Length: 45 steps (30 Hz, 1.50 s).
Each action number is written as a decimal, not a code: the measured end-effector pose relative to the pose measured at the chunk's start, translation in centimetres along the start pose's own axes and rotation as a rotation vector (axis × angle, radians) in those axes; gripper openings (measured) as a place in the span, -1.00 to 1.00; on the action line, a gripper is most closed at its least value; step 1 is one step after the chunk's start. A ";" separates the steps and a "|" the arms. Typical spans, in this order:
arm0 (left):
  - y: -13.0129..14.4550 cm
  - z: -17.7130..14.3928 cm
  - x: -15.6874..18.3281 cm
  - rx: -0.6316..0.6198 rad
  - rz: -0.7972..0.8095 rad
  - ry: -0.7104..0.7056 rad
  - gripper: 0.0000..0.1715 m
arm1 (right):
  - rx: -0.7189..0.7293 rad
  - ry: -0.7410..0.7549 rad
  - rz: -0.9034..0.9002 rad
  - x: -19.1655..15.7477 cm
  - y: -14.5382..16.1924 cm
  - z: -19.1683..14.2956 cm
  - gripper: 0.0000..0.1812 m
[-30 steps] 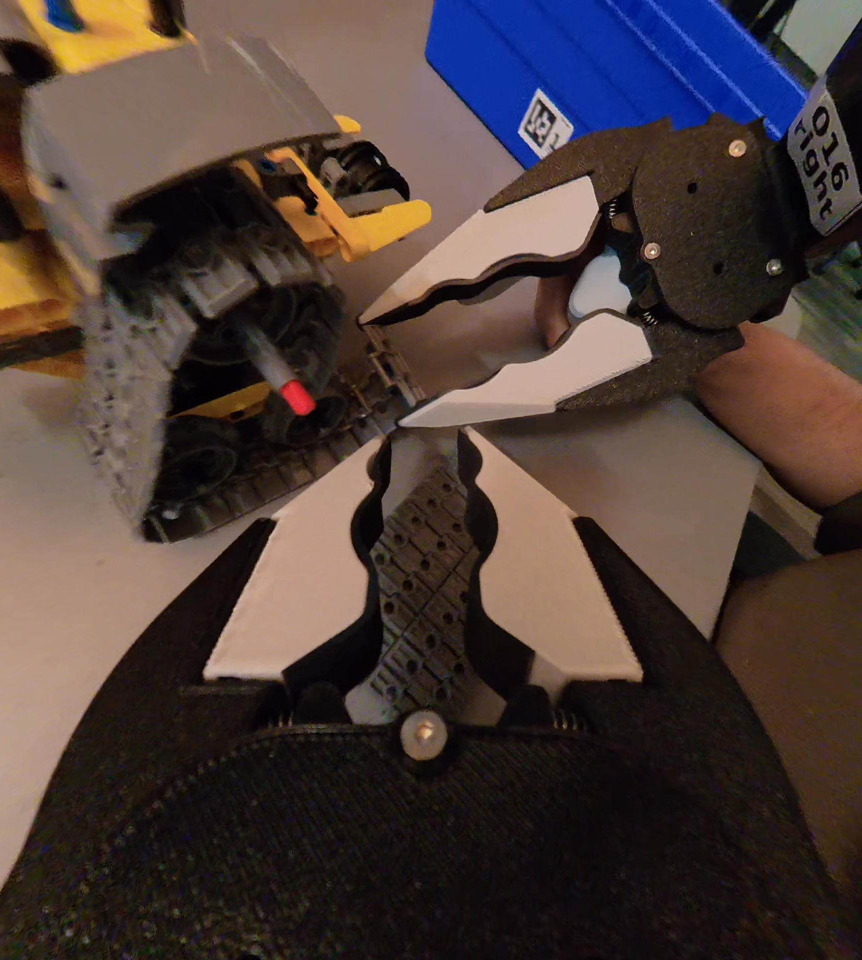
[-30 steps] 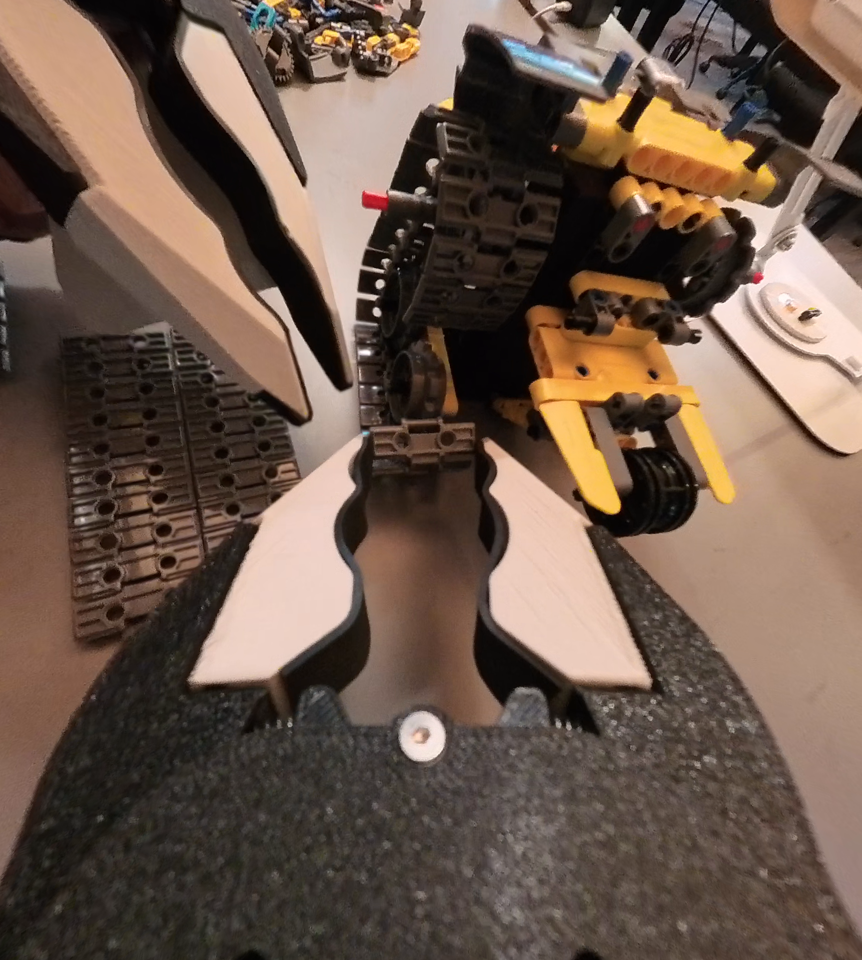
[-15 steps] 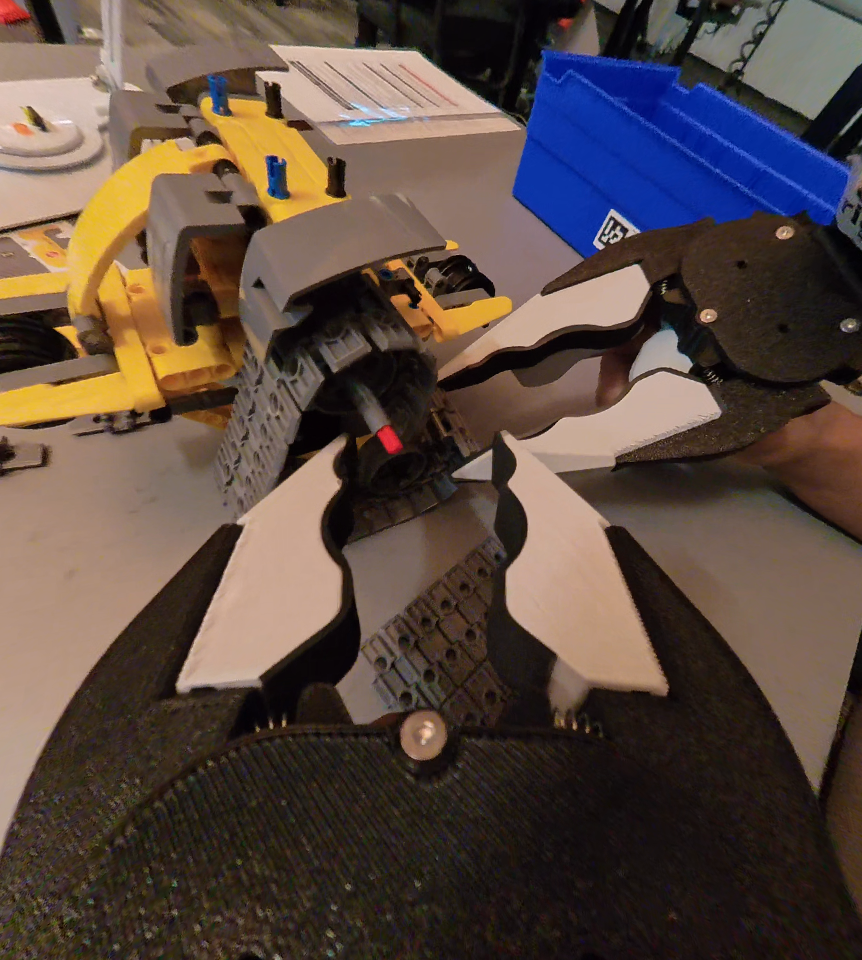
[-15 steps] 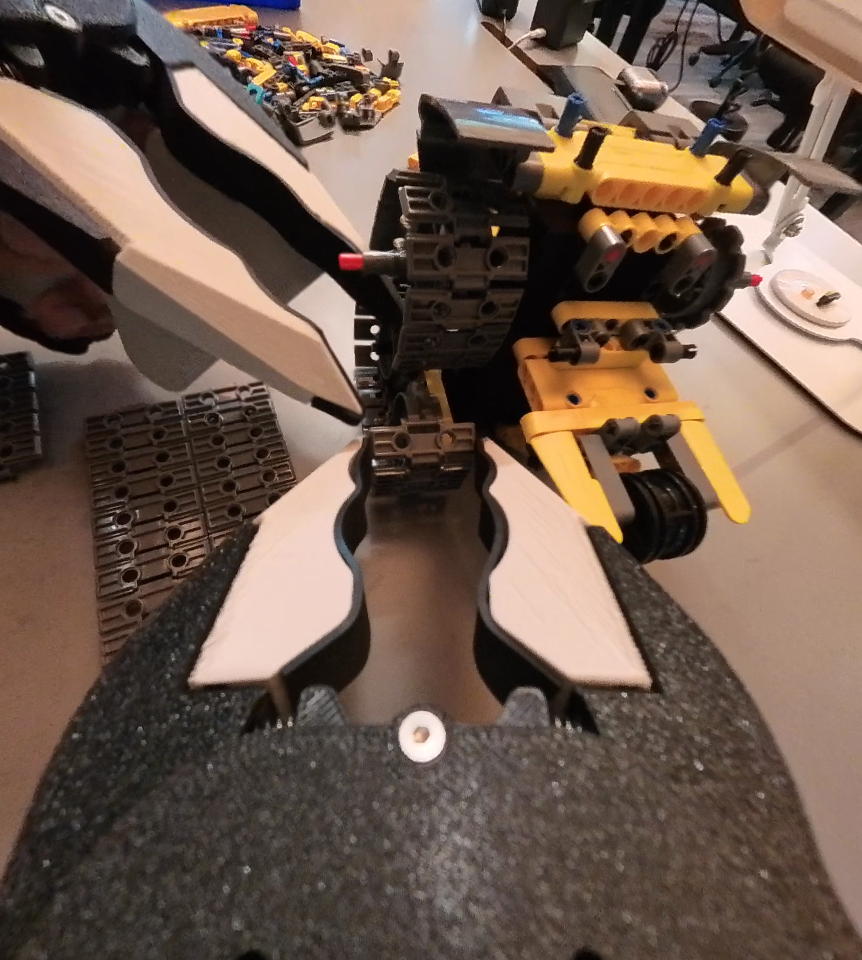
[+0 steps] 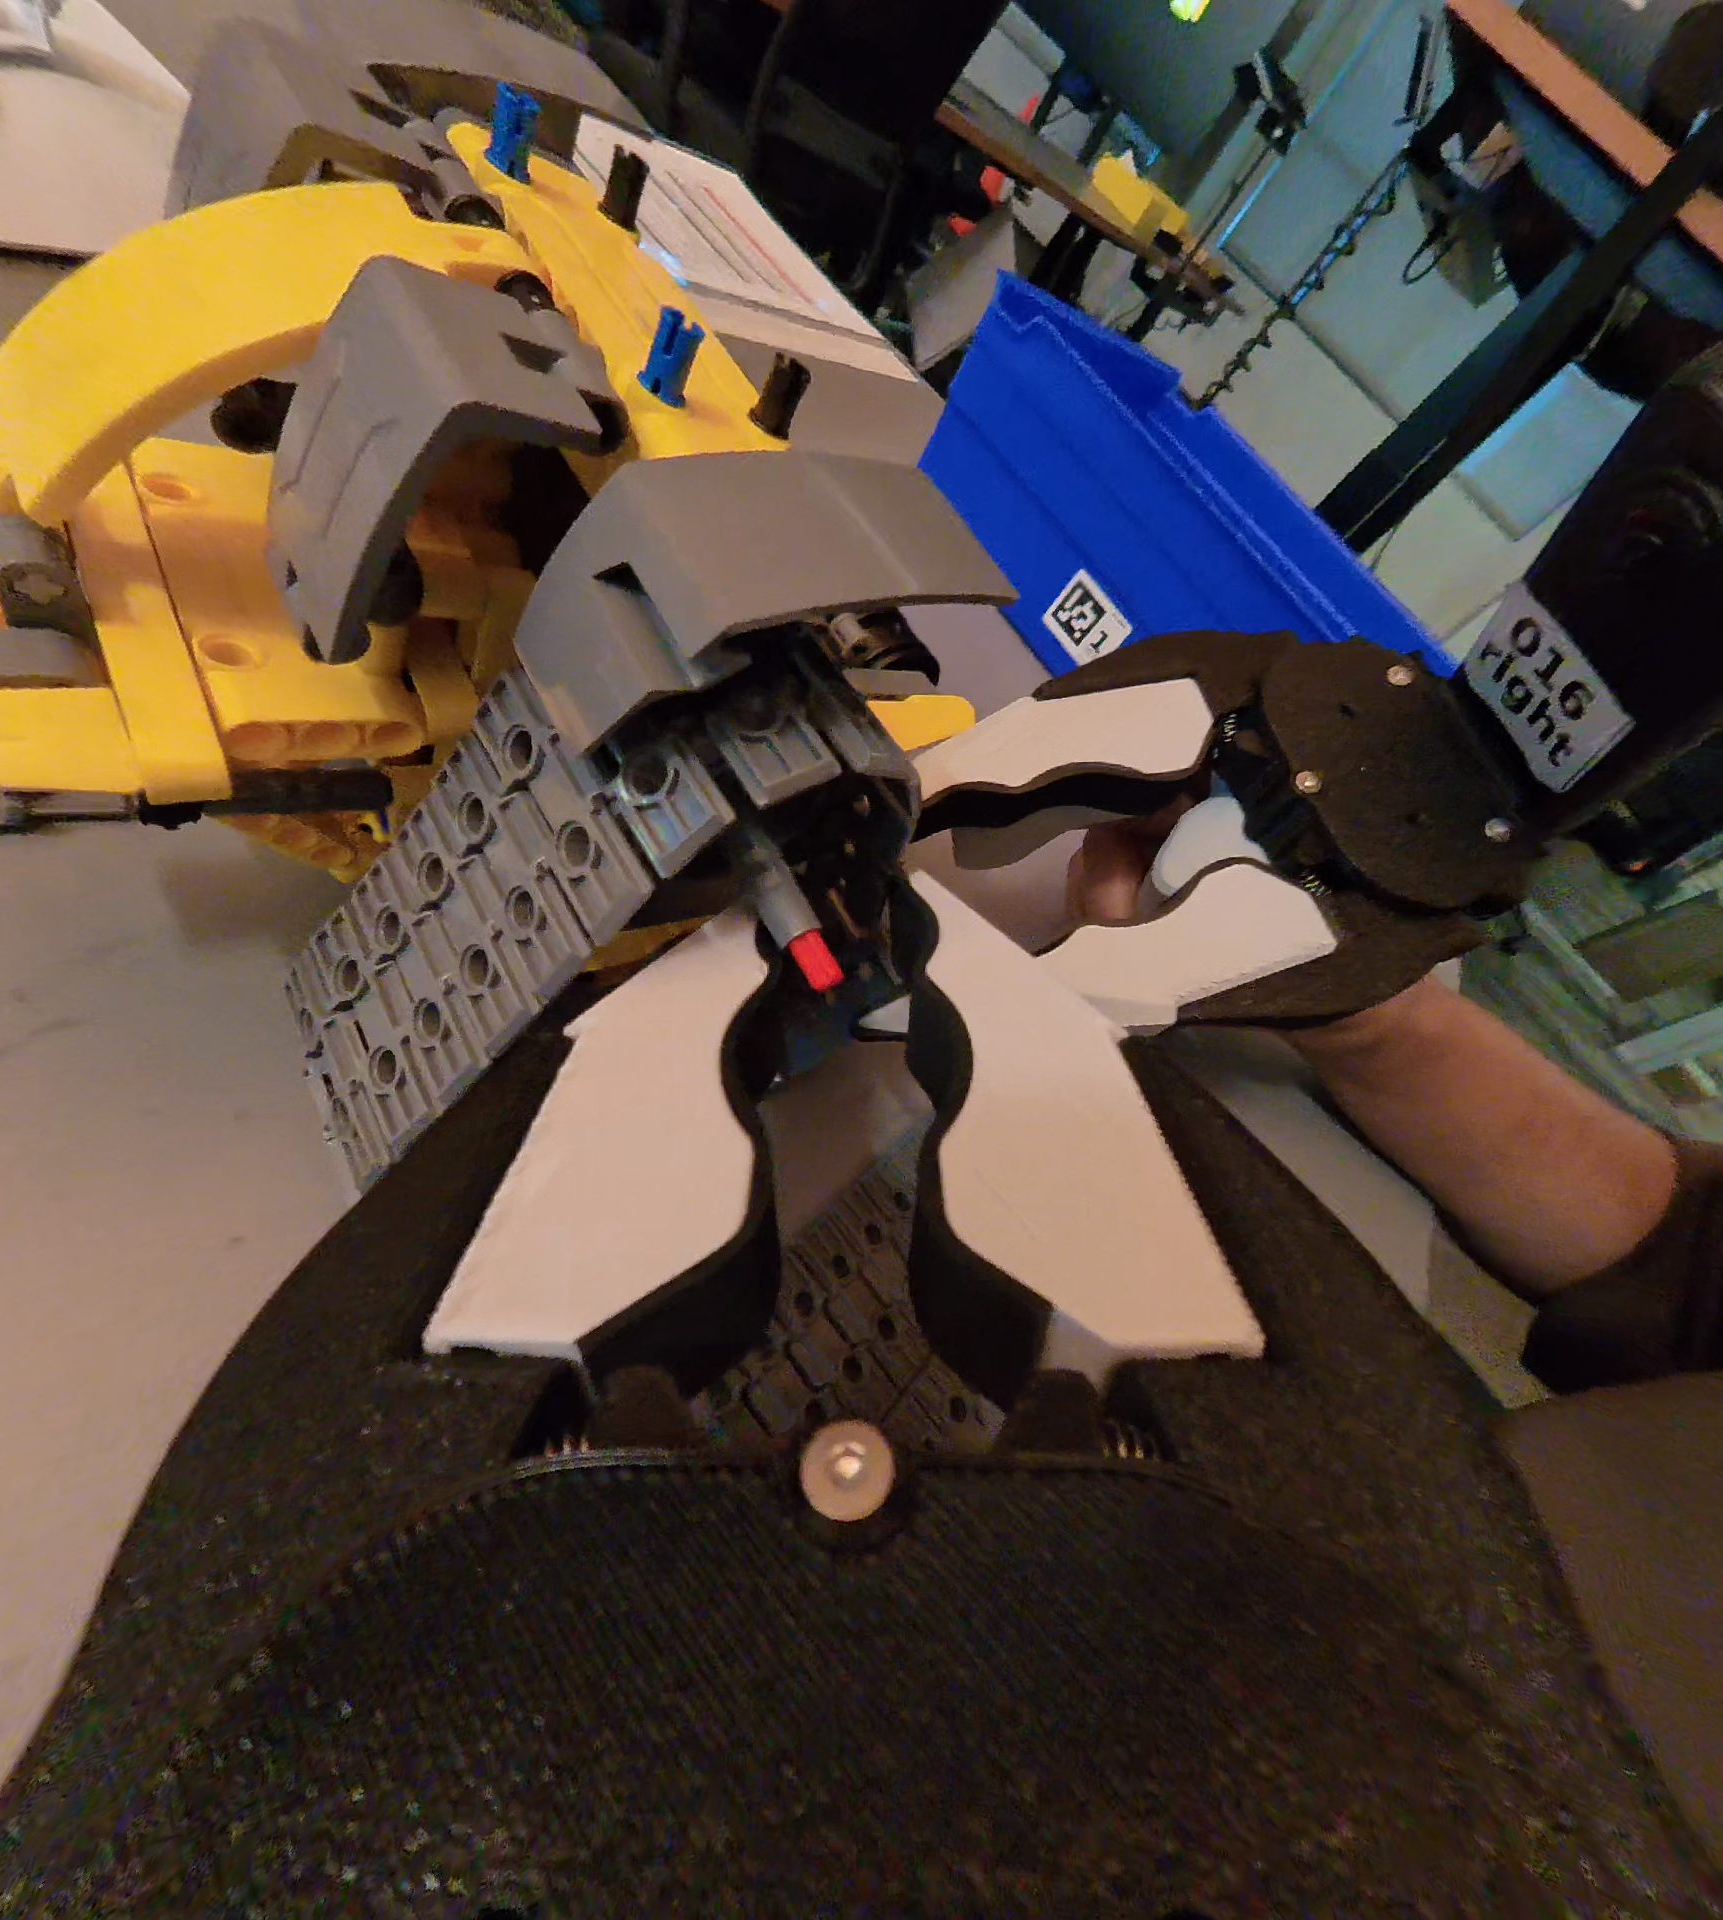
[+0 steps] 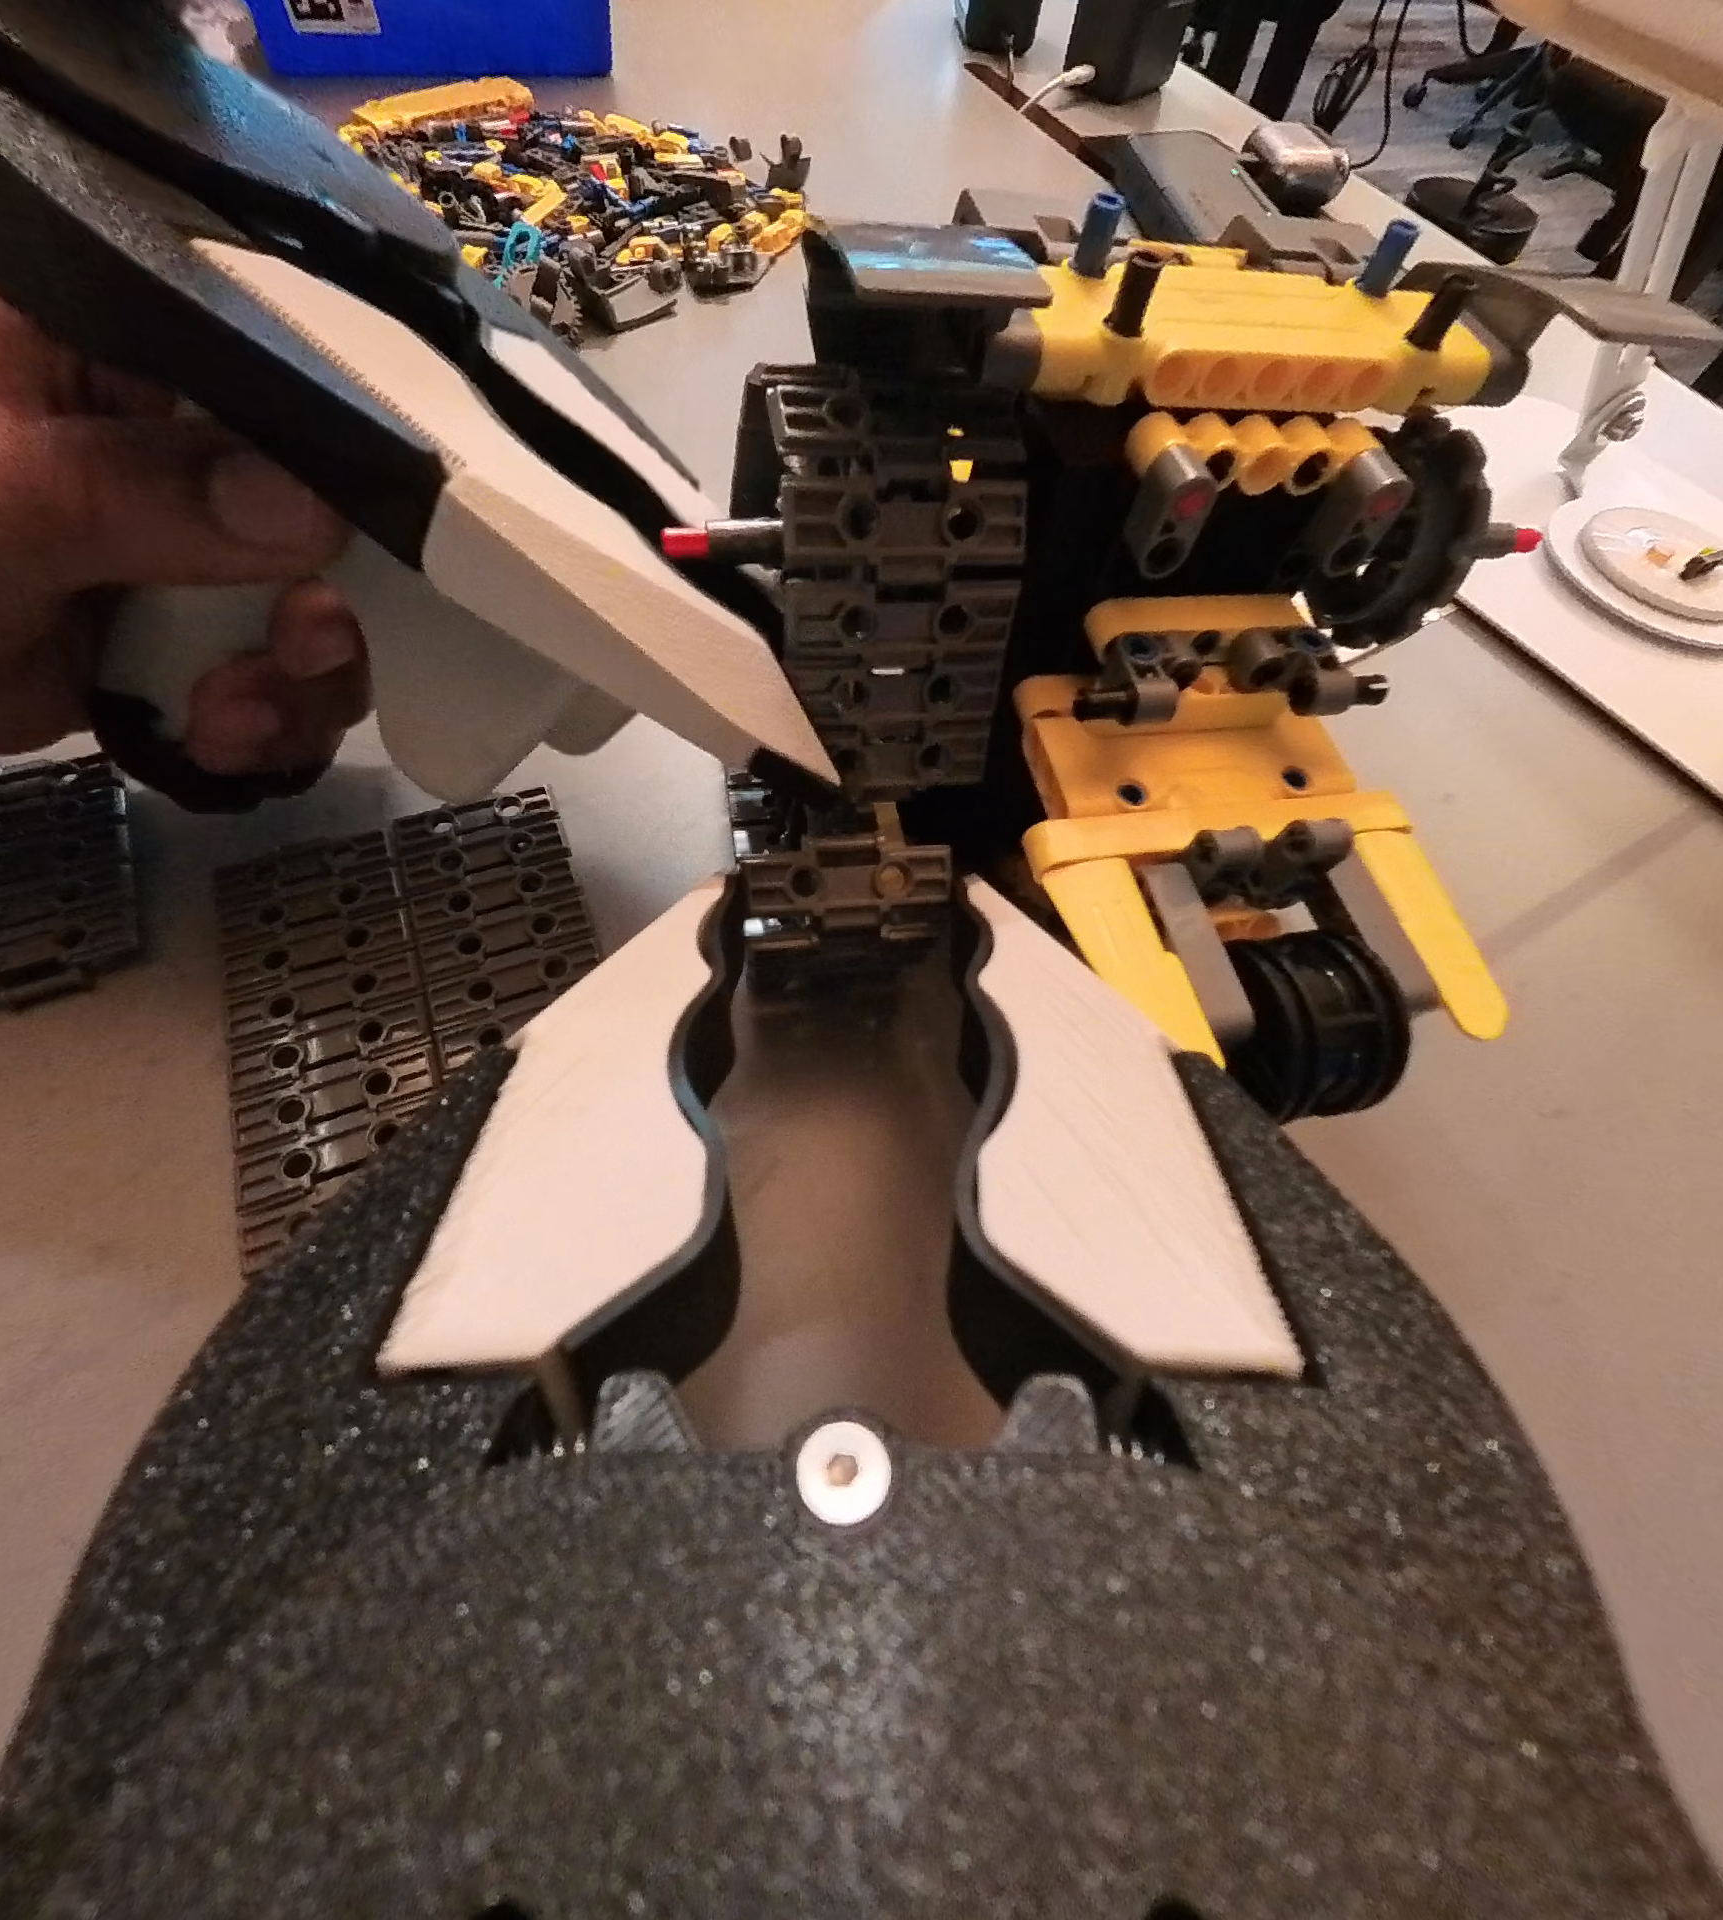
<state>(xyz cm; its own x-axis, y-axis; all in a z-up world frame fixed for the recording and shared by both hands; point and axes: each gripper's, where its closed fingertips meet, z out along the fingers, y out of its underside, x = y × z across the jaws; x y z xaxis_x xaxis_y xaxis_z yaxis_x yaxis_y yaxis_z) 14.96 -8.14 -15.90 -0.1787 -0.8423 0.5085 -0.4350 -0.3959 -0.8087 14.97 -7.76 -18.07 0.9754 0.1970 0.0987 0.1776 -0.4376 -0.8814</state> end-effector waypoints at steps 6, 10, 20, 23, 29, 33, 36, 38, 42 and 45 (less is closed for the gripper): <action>-0.3 0.1 0.8 0.029 -0.149 0.134 -0.86 | 0.002 0.008 0.017 0.0 -0.1 0.1 -0.57; -0.2 0.2 1.1 0.029 -0.202 0.181 -0.97 | 0.009 0.031 0.019 0.1 -0.3 0.1 -0.57; -0.1 -0.2 1.1 0.017 -0.231 0.203 -0.97 | 0.014 0.048 -0.001 -0.1 -0.3 0.0 -0.57; 0.0 -0.3 1.2 0.006 -0.238 0.213 -0.96 | 0.013 0.055 -0.014 -0.2 -0.3 0.0 -0.57; 0.4 -0.4 1.2 -0.009 -0.276 0.244 -0.86 | 0.012 0.055 -0.011 -0.2 -0.3 0.1 -0.57; 0.4 -0.6 1.3 -0.005 -0.273 0.251 -0.77 | 0.011 0.056 -0.011 -0.2 -0.3 0.1 -0.57; 0.6 -0.7 1.2 -0.009 -0.252 0.230 -0.64 | 0.010 0.058 -0.015 -0.2 -0.3 0.2 -0.57; 1.0 -0.7 0.8 -0.029 -0.227 0.190 -0.57 | 0.012 0.057 -0.013 -0.2 -0.3 0.1 -0.57; 1.6 -0.7 0.9 -0.054 -0.220 0.191 -0.54 | 0.013 0.057 -0.014 -0.2 -0.4 0.1 -0.57; 2.1 -0.6 1.3 -0.079 -0.246 0.218 -0.57 | 0.012 0.058 -0.018 -0.2 -0.4 0.1 -0.57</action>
<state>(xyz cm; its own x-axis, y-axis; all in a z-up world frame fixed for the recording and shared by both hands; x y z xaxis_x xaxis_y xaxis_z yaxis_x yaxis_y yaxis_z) 13.33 -9.81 -16.77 -0.2412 -0.6237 0.7435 -0.5537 -0.5407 -0.6333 14.65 -7.54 -17.84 0.9780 0.1534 0.1412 0.1942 -0.4237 -0.8847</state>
